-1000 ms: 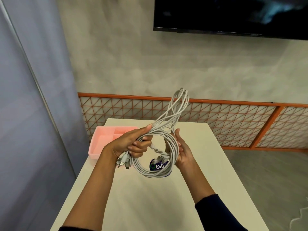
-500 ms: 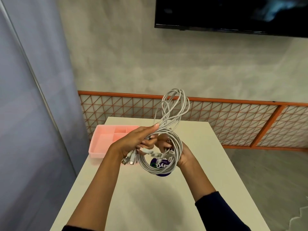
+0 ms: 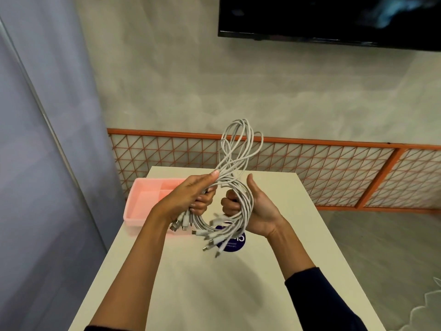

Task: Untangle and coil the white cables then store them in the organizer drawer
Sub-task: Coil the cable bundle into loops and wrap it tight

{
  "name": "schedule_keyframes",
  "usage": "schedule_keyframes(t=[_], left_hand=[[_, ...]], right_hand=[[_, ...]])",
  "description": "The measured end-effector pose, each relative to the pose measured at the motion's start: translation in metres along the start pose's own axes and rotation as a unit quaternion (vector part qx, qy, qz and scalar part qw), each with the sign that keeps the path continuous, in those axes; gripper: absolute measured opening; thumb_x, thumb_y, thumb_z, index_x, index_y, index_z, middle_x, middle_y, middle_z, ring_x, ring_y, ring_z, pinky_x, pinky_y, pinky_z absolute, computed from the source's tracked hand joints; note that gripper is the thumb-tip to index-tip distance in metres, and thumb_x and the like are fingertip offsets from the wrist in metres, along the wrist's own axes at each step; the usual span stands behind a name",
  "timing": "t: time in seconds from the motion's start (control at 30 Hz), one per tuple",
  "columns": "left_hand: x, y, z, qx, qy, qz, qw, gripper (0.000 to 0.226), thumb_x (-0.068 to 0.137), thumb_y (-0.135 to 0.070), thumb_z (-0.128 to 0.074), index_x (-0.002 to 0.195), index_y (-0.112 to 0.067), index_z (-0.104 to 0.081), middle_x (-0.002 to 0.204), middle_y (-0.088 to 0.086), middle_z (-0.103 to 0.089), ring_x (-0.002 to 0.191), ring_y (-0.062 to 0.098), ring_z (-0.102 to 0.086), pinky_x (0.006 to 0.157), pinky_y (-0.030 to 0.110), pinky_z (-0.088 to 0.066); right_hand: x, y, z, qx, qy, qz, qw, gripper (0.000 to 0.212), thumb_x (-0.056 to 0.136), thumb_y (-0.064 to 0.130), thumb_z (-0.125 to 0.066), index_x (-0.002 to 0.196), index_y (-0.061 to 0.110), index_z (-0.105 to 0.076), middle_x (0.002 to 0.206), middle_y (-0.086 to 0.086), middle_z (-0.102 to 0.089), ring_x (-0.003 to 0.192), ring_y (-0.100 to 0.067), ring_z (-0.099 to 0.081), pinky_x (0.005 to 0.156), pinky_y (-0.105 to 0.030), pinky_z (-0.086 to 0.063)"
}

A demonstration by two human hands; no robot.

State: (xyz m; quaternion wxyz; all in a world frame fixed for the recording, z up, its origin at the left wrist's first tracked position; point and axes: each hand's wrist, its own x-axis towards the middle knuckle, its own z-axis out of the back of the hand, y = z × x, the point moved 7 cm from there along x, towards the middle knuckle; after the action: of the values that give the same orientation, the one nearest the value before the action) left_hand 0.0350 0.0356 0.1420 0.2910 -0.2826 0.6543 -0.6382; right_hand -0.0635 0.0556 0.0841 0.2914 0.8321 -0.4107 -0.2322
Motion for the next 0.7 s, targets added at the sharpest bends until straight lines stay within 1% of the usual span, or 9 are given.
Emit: schedule_keyframes(t=[0.1, 0.17, 0.27, 0.33, 0.4, 0.43, 0.53, 0.63, 0.7], left_hand=[[0.0, -0.001, -0.002, 0.031, 0.004, 0.003, 1.0, 0.04, 0.093, -0.046, -0.046, 0.071, -0.014, -0.037, 0.054, -0.002, -0.022, 0.041, 0.008, -0.016, 0.042, 0.018, -0.016], [0.001, -0.003, -0.004, 0.039, -0.001, -0.001, 0.999, 0.039, 0.093, -0.045, -0.045, 0.074, -0.012, -0.037, 0.054, -0.002, -0.023, 0.041, 0.008, -0.017, 0.041, 0.018, -0.016], [0.001, -0.007, -0.002, 0.035, -0.02, -0.013, 0.999, 0.039, 0.092, -0.045, -0.046, 0.072, -0.012, -0.036, 0.053, -0.003, -0.023, 0.041, 0.008, -0.017, 0.041, 0.017, -0.017], [0.0, -0.008, 0.001, 0.035, -0.035, -0.015, 0.999, 0.038, 0.09, -0.046, -0.047, 0.072, -0.014, -0.037, 0.053, -0.003, -0.023, 0.041, 0.008, -0.018, 0.041, 0.018, -0.017], [0.0, -0.008, 0.004, 0.044, -0.051, -0.014, 0.998, 0.037, 0.091, -0.046, -0.047, 0.072, -0.016, -0.037, 0.055, -0.002, -0.023, 0.042, 0.009, -0.018, 0.043, 0.02, -0.017], [0.0, -0.008, 0.004, 0.05, -0.058, -0.016, 0.997, 0.036, 0.092, -0.045, -0.046, 0.071, -0.016, -0.038, 0.055, -0.002, -0.023, 0.043, 0.009, -0.018, 0.043, 0.021, -0.017], [0.0, -0.008, 0.004, 0.053, -0.08, -0.028, 0.995, 0.036, 0.093, -0.043, -0.046, 0.071, -0.017, -0.039, 0.055, -0.003, -0.025, 0.043, 0.008, -0.02, 0.043, 0.021, -0.018], [0.001, -0.013, 0.008, 0.056, -0.105, -0.05, 0.992, 0.037, 0.094, -0.042, -0.046, 0.069, -0.017, -0.037, 0.053, -0.005, -0.026, 0.042, 0.008, -0.02, 0.042, 0.02, -0.018], [0.002, -0.018, 0.011, 0.066, -0.125, -0.07, 0.987, 0.037, 0.094, -0.043, -0.047, 0.069, -0.017, -0.036, 0.052, -0.006, -0.027, 0.042, 0.008, -0.02, 0.042, 0.022, -0.018]], right_hand=[[-0.001, 0.004, -0.008, 0.007, 0.041, 0.007, 0.999, 0.073, 0.076, 0.087, -0.02, 0.071, 0.016, -0.031, 0.062, -0.004, -0.034, 0.059, -0.016, -0.021, 0.06, -0.03, -0.025], [-0.001, 0.004, -0.014, -0.008, 0.059, 0.006, 0.998, 0.076, 0.069, 0.09, -0.035, 0.072, 0.014, -0.035, 0.064, -0.005, -0.029, 0.059, -0.017, -0.025, 0.062, -0.031, -0.026], [-0.001, 0.004, -0.02, -0.093, 0.084, 0.036, 0.991, 0.061, 0.07, 0.068, -0.066, 0.075, 0.015, -0.036, 0.065, 0.002, -0.037, 0.059, -0.011, -0.034, 0.065, -0.027, -0.026], [-0.002, 0.007, -0.017, -0.177, 0.046, 0.04, 0.982, 0.048, 0.075, 0.033, -0.078, 0.074, 0.018, -0.032, 0.063, 0.005, -0.037, 0.058, -0.008, -0.037, 0.065, -0.022, -0.031], [-0.003, 0.014, -0.008, -0.269, -0.026, 0.034, 0.962, 0.044, 0.074, 0.002, -0.071, 0.07, 0.019, -0.03, 0.059, 0.005, -0.033, 0.054, -0.008, -0.037, 0.06, -0.02, -0.038], [-0.004, 0.018, -0.006, -0.316, -0.049, 0.034, 0.947, 0.043, 0.074, -0.005, -0.065, 0.067, 0.019, -0.03, 0.058, 0.004, -0.032, 0.053, -0.008, -0.036, 0.059, -0.02, -0.037], [-0.006, 0.026, -0.004, -0.43, -0.095, 0.031, 0.897, 0.041, 0.075, -0.014, -0.064, 0.066, 0.017, -0.039, 0.059, 0.001, -0.034, 0.056, -0.01, -0.037, 0.06, -0.023, -0.036], [-0.006, 0.033, -0.004, -0.483, -0.148, 0.034, 0.862, 0.033, 0.073, -0.017, -0.065, 0.084, 0.01, -0.048, 0.063, -0.001, -0.043, 0.059, -0.012, -0.046, 0.06, -0.026, -0.045], [-0.005, 0.039, -0.007, -0.509, -0.201, 0.043, 0.836, 0.029, 0.075, -0.012, -0.064, 0.091, 0.007, -0.05, 0.075, -0.004, -0.052, 0.065, -0.013, -0.051, 0.059, -0.024, -0.047]])
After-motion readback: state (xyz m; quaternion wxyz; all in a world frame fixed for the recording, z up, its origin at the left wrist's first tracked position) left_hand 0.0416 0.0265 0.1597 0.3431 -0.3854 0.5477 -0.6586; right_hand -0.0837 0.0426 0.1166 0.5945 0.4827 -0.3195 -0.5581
